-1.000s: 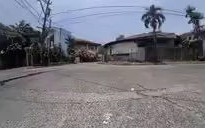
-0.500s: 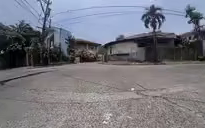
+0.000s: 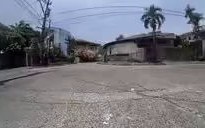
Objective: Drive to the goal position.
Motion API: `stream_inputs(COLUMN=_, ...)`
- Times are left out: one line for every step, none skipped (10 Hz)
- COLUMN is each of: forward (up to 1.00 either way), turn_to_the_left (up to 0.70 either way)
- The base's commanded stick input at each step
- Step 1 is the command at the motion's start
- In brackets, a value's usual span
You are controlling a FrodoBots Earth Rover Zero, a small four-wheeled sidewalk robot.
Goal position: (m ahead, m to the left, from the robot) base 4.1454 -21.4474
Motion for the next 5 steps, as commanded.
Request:
stream_inputs(forward=1.00, turn_to_the_left=-0.40)
stream_inputs(forward=1.00, turn_to_the_left=-0.40)
stream_inputs(forward=1.00, turn_to_the_left=-0.40)
stream_inputs(forward=1.00, turn_to_the_left=-0.40)
stream_inputs(forward=1.00, turn_to_the_left=-0.40)
